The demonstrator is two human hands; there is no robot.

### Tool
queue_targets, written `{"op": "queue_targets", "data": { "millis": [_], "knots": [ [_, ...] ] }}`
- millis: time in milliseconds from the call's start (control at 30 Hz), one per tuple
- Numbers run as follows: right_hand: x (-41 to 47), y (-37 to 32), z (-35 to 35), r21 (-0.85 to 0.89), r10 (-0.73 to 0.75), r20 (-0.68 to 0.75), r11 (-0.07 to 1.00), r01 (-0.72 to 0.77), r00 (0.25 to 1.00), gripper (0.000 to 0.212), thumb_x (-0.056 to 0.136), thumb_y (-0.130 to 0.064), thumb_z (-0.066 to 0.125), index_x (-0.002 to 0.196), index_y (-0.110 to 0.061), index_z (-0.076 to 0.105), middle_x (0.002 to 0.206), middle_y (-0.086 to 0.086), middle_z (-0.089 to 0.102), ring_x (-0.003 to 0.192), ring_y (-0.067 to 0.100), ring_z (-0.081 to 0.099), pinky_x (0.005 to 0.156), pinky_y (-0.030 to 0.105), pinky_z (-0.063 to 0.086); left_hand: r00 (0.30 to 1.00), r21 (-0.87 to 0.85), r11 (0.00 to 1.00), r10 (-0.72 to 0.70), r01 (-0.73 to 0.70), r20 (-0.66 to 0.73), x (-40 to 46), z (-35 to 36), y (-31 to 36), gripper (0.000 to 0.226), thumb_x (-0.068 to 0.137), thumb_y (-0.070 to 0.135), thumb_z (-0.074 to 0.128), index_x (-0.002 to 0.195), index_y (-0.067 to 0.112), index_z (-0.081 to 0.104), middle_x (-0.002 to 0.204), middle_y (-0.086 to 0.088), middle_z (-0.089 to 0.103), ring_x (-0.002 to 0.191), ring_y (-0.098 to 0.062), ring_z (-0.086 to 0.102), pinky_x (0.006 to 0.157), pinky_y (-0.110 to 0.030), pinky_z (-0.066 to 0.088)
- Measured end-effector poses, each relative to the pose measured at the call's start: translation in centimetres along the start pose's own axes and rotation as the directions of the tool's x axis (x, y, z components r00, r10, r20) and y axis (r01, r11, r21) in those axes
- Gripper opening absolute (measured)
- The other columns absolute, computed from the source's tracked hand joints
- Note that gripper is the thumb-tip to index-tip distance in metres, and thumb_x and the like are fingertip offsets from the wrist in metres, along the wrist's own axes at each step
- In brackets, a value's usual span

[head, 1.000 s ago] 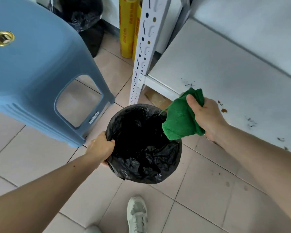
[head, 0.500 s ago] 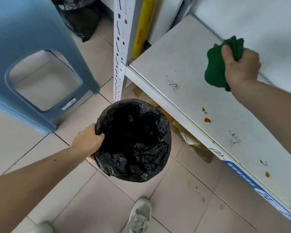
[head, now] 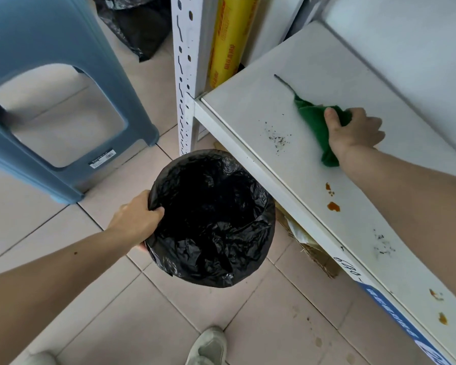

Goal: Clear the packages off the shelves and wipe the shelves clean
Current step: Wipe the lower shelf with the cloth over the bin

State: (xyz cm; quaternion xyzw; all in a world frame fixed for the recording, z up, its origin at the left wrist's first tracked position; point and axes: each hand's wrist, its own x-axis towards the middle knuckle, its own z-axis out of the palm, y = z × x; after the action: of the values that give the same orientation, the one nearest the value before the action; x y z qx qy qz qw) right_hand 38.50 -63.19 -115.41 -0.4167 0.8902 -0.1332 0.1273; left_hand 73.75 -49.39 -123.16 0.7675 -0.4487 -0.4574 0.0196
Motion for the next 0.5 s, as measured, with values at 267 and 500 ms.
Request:
{"op": "queue_targets", "data": {
  "millis": [267, 500],
  "knots": [
    [1.7, -0.2, 2.1, 0.076, -0.095, -0.012, 0.992, 0.096, 0.995, 0.06, 0.093, -0.056, 0.056, 0.124, -0.005, 0.051, 0.128, 0.016, 0.055, 0.12, 0.035, 0.051, 0.101, 0.044, 0.044, 0.999, -0.001, 1.0, 0.029, -0.029, 0.016, -0.4, -0.3, 0.6, 0.034, 0.095, 0.033, 0.052, 0.129, 0.032, 0.05, 0.11, -0.009, 0.066, 0.098, -0.033, 0.062, 0.083, -0.044, 0.057],
    [3.0, -4.1, 3.6, 0.015, -0.074, -0.155, 0.997, 0.078, 0.985, 0.05, 0.104, -0.043, 0.041, 0.135, -0.004, 0.042, 0.142, 0.017, 0.041, 0.132, 0.033, 0.039, 0.103, 0.043, 0.037, 0.998, 0.031, 0.998, 0.051, -0.052, 0.032, -0.1, -0.7, 1.6, 0.033, 0.098, 0.032, 0.052, 0.13, 0.027, 0.051, 0.116, -0.007, 0.065, 0.099, -0.028, 0.059, 0.074, -0.03, 0.045]
  ]
}}
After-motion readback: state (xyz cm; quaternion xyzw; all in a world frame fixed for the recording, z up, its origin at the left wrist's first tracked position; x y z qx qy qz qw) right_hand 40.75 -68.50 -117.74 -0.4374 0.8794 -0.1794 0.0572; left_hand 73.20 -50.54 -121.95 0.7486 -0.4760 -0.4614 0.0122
